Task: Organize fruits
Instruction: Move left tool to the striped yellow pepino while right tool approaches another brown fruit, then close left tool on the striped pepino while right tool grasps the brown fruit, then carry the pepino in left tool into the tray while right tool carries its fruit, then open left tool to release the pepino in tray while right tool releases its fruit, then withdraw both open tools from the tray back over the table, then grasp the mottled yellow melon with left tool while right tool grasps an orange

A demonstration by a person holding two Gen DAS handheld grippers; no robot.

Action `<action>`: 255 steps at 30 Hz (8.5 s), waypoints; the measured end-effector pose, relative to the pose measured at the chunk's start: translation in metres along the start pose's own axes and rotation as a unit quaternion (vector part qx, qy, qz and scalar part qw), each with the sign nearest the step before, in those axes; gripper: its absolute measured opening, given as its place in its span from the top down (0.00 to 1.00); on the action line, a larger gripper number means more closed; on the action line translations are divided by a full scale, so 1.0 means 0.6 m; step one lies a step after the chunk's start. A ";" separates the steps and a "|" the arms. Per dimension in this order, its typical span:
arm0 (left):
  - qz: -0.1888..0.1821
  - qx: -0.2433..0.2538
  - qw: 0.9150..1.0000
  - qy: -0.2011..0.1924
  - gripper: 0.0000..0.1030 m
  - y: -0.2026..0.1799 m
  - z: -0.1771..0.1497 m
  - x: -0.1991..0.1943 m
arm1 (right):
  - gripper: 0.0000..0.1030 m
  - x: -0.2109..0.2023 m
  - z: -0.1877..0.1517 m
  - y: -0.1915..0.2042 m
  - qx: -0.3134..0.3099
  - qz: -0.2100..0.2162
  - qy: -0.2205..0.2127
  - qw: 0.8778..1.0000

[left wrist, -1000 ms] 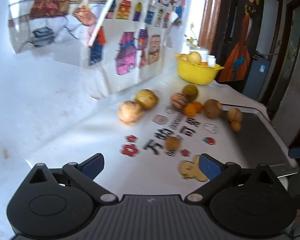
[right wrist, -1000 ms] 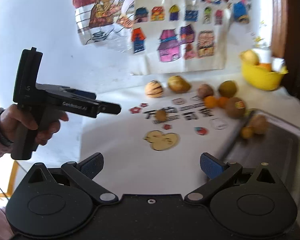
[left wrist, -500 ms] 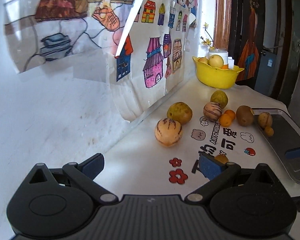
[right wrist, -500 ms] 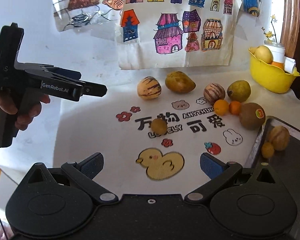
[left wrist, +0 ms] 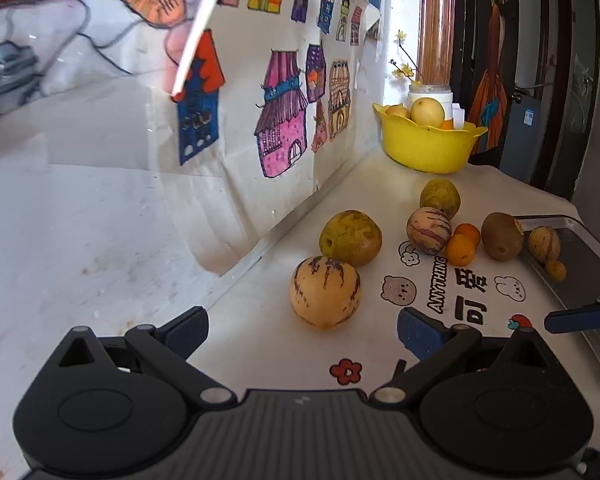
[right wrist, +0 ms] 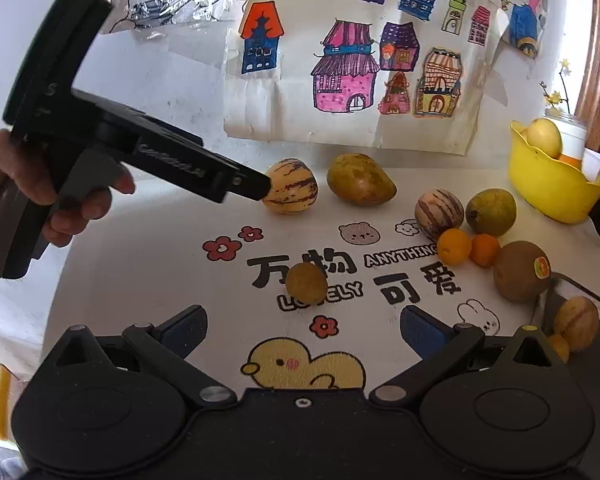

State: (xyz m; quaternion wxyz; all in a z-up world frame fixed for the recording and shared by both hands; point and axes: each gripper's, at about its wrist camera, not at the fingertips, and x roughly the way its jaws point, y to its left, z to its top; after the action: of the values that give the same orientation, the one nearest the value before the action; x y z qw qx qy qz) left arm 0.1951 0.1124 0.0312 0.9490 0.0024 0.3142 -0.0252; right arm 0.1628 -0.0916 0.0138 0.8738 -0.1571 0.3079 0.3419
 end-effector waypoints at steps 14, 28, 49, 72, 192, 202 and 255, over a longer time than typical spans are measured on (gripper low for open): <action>-0.006 -0.026 0.999 0.021 0.01 0.000 0.011 0.074 | 0.09 0.044 -0.001 -0.005 -0.005 0.029 -0.001 1.000; -0.016 -0.031 0.999 0.028 0.05 -0.012 0.017 0.098 | 0.27 0.056 0.005 -0.014 0.004 0.042 -0.002 0.999; -0.007 -0.027 0.999 0.038 0.27 -0.020 0.015 0.112 | 0.53 0.066 0.013 -0.020 0.032 0.049 -0.005 0.998; -0.004 -0.018 0.999 0.046 0.45 -0.046 0.009 0.088 | 0.70 0.038 -0.002 -0.030 0.061 0.048 -0.018 0.997; -0.097 -0.024 0.994 0.032 0.01 -0.289 -0.032 -0.065 | 0.01 -0.286 -0.235 -0.121 0.152 -0.138 -0.096 0.974; -0.053 -0.015 0.998 0.034 0.01 -0.193 -0.059 -0.112 | 0.01 -0.341 -0.194 -0.107 0.124 -0.113 -0.073 0.983; -0.013 0.133 0.991 -0.006 0.00 -0.058 0.053 0.101 | 0.13 0.081 0.132 -0.198 -0.241 0.053 0.110 0.963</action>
State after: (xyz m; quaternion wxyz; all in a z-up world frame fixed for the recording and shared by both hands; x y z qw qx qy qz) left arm 0.2608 0.0742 0.0207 0.9418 0.1246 0.3020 -0.0789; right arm 0.3076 -0.1139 0.0501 0.7514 -0.3835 0.3187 0.4321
